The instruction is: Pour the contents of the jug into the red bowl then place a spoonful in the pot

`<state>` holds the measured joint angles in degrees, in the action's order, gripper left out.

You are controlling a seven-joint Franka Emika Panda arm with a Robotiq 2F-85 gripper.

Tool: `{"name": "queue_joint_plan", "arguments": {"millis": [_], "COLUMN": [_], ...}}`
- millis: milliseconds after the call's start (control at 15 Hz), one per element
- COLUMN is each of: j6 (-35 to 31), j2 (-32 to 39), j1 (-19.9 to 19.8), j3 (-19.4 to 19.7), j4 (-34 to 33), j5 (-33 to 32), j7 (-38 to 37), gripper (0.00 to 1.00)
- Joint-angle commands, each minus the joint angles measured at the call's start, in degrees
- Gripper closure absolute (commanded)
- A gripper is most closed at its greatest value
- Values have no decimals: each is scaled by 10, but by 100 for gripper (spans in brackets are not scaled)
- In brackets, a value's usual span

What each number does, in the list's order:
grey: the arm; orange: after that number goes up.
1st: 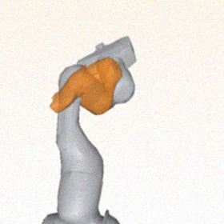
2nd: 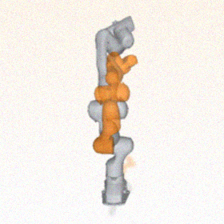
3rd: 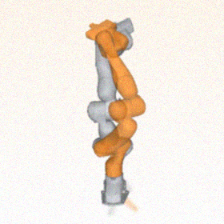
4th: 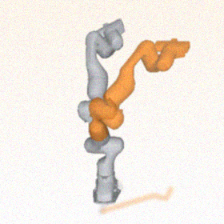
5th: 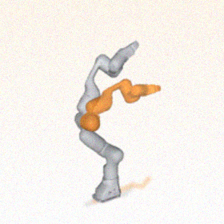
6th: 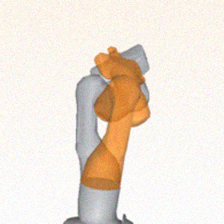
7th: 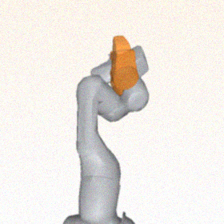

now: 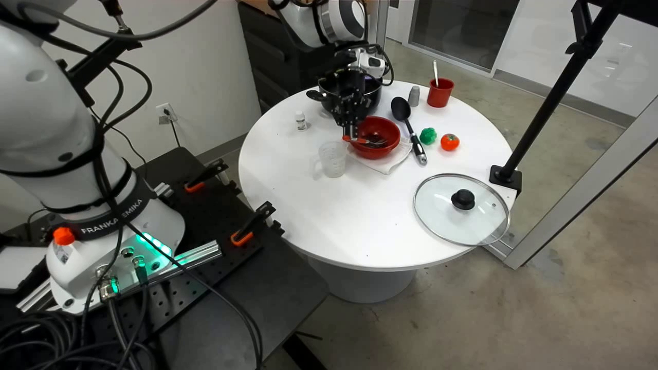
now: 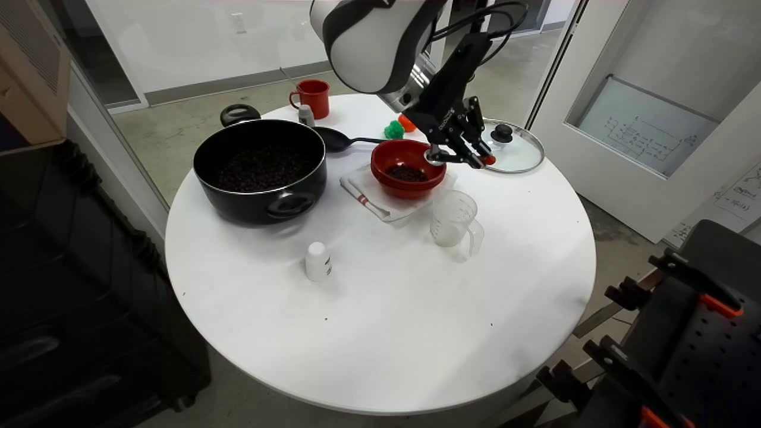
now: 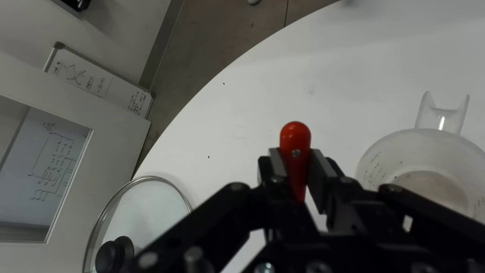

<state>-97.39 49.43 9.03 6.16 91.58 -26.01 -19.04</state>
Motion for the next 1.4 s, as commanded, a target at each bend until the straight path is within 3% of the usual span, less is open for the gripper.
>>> {"name": "queue_joint_plan", "arguments": {"millis": [0,400,1133,1333], "j6": [40,74,196,226], "j2": [46,93,169,194], "j1": [-12,-10,-18,-21], "j3": [-7,-15,-24,-13], "j4": [-70,-137,-301,-343], "j5": [27,48,102,111], "j7": [36,62,81,61], "gripper": [95,95,95,95]}}
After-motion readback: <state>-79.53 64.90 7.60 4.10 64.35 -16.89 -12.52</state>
